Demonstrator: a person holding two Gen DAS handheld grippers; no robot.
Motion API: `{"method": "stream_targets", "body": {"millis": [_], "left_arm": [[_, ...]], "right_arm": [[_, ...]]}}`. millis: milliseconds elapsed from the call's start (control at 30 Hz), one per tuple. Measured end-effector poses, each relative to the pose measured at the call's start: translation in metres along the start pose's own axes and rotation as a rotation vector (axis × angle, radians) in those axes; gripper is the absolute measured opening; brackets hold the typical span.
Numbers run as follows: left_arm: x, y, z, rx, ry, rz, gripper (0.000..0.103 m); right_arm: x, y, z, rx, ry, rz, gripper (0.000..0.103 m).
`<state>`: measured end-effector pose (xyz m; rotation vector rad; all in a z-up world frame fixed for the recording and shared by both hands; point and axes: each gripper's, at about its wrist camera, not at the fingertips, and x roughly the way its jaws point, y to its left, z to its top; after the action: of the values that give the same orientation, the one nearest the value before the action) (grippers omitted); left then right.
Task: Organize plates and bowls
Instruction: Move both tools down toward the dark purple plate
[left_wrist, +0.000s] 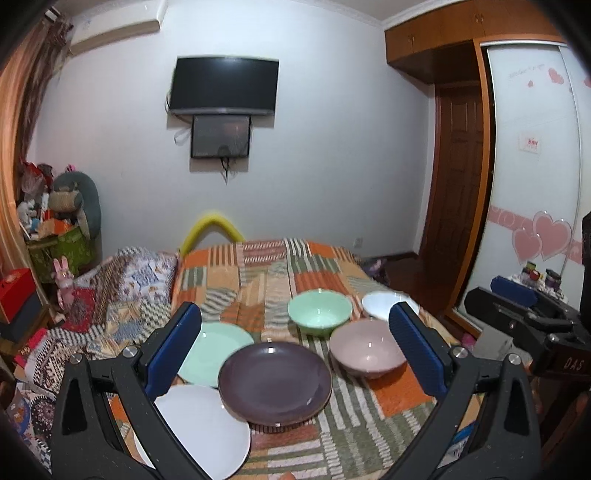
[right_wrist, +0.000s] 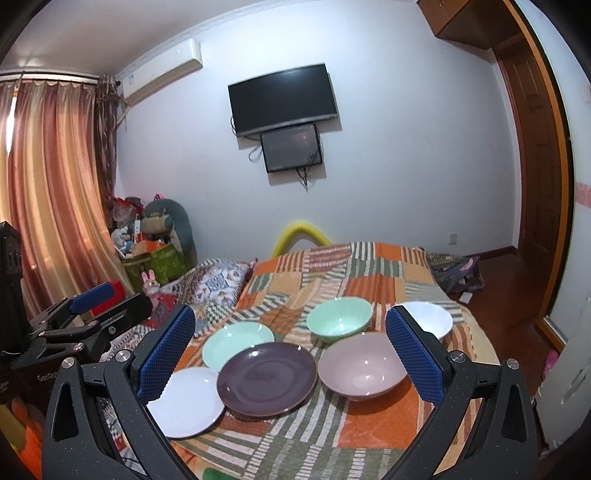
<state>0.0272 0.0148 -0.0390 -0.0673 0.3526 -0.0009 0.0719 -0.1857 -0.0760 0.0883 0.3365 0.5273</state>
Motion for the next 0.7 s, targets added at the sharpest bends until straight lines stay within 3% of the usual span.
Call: {"method": "stream_targets", "body": {"millis": [67,200,267,400,533,700], "left_arm": [[0.009,0.009,-0.008,-0.021,0.032,-0.010,0.101],[0.030,0.029,-0.022,-0.054,0.108,0.011,0.084],[0.042,0.040,-0.030,-0.083,0.150,0.015,0.082],[0.066,0.062,-0.046,-0.123,0.219,0.031,0.069],[0.091,0.077,-0.063,-0.123,0.287,0.057,0.062],[0.123,0.092,-0.086,-0.090,0.380,0.080,0.052]], "right_arm": [[0.007,-0.001,-0.006,0.000,0.018,-0.001,0.103],[0.025,-0.004,-0.021,-0.006,0.084,-0.007,0.101],[0.035,-0.004,-0.030,-0.010,0.128,-0.006,0.093],[0.056,-0.006,-0.048,-0.001,0.218,0.001,0.090],[0.080,-0.007,-0.062,0.011,0.313,0.022,0.074],[0.110,-0.008,-0.083,0.025,0.419,0.039,0.063]]}}
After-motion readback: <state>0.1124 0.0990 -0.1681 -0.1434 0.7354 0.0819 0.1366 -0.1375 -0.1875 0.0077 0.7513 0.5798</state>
